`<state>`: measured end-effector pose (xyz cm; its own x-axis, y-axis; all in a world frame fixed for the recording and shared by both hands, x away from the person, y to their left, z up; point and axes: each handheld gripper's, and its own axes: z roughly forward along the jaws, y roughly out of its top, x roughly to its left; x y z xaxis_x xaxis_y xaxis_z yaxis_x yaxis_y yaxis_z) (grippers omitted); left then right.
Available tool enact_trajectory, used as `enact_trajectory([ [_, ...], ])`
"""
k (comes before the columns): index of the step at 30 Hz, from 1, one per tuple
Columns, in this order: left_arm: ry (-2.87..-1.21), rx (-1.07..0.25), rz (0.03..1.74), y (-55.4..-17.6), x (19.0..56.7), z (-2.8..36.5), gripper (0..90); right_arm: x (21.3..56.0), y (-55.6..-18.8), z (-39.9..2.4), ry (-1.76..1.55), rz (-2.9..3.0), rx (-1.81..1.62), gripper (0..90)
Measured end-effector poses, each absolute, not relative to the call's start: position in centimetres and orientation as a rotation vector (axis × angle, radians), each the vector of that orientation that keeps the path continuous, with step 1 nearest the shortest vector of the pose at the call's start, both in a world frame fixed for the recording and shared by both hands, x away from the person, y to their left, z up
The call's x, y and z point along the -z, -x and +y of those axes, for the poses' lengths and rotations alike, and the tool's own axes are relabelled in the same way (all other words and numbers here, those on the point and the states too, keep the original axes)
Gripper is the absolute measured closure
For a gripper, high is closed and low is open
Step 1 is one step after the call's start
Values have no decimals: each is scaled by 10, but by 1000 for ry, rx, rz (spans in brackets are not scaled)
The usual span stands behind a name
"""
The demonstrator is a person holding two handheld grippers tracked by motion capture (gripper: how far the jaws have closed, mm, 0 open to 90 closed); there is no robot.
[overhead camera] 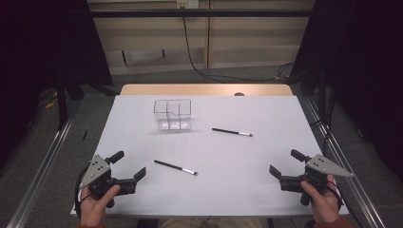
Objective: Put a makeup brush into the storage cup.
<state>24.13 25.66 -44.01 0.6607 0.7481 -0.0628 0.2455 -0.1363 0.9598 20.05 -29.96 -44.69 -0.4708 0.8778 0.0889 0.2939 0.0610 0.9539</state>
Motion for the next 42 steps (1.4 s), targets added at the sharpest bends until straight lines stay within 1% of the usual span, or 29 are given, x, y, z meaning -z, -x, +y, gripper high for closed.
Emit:
enact_trajectory([
  [16, -1722, -504, 815, -244, 441, 253, 24, 448, -200, -300, -1147, 1848, -1453, 0],
  [26, -1744, -473, 792, -240, 438, 240, 25, 447, -199, -295, -1154, 1874, -1443, 0],
  [42, -1796, -427, 698, -253, 431, 203, 19, 447, -201, -295, -1148, 1875, -1457, 0],
])
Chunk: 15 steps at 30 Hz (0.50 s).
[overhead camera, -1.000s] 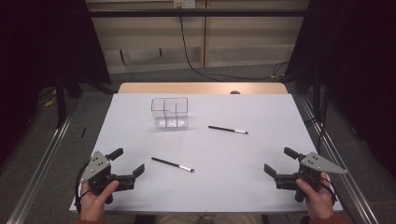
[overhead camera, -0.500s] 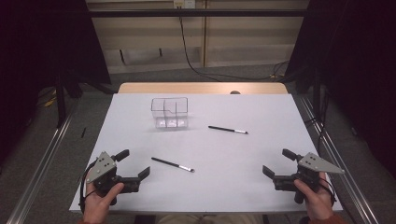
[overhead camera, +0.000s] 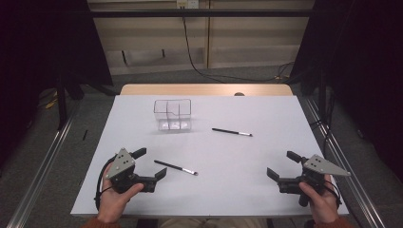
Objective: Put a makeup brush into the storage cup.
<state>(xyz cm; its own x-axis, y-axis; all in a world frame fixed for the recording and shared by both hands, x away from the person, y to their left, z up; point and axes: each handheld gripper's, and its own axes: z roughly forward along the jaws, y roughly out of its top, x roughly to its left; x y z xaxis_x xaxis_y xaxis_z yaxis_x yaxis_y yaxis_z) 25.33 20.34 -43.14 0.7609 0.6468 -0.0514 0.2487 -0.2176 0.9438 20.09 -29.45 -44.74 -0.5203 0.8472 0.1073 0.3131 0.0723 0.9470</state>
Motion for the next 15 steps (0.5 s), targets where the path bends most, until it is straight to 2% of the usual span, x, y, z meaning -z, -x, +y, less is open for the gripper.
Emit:
enact_trajectory([
  [15, -1819, -399, 676, -275, 423, 185, 26, 448, -202, -295, -1144, 1875, -1471, 0],
])
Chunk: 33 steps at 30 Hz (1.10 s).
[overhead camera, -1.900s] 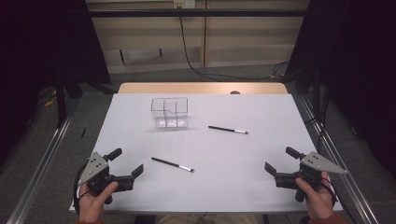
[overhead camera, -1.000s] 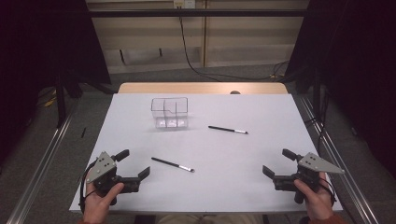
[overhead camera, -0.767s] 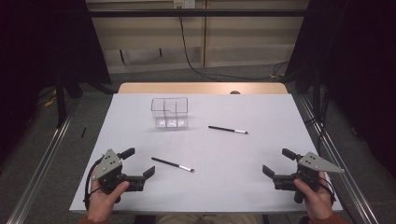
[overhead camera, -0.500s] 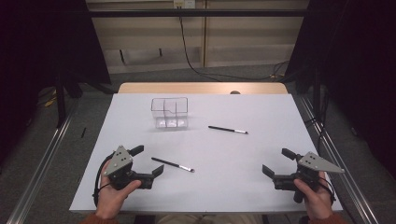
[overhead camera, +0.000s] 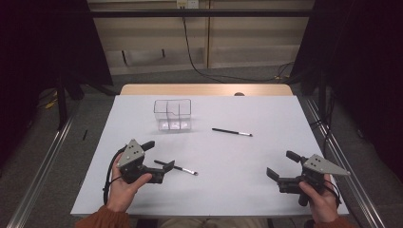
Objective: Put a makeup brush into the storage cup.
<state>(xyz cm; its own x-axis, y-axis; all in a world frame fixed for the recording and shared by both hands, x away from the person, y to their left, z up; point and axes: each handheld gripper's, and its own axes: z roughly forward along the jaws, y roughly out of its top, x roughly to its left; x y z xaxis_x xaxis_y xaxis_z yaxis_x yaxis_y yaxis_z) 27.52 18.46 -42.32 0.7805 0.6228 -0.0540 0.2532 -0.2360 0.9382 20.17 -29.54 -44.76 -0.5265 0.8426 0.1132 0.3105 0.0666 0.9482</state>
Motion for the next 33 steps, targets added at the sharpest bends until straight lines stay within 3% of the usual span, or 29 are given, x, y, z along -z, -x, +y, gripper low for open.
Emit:
enact_trajectory([
  [18, -1862, -359, 642, -298, 412, 164, 34, 448, -202, -295, -1146, 1879, -1469, 0],
  [33, -2006, -279, 625, -300, 422, 149, 50, 448, -202, -294, -1139, 1889, -1470, 0],
])
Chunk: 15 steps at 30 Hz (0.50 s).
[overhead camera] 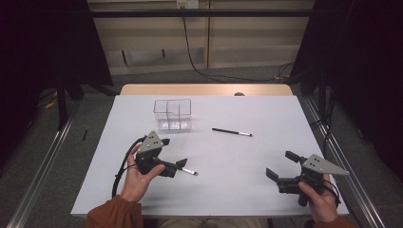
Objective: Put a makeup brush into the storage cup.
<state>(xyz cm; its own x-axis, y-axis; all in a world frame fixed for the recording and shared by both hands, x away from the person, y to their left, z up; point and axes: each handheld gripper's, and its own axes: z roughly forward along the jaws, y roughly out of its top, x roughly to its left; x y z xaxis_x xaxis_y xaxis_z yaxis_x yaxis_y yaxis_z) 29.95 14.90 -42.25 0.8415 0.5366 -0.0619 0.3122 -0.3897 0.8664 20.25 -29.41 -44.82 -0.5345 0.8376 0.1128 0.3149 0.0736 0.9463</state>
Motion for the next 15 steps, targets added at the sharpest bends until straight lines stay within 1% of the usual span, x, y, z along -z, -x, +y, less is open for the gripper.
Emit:
enact_trajectory([
  [8, -2148, -235, 589, -305, 421, 145, 51, 449, -203, -294, -1139, 1896, -1464, 0],
  [15, -2238, -200, 567, -313, 415, 143, 60, 449, -203, -294, -1140, 1897, -1463, 0],
])
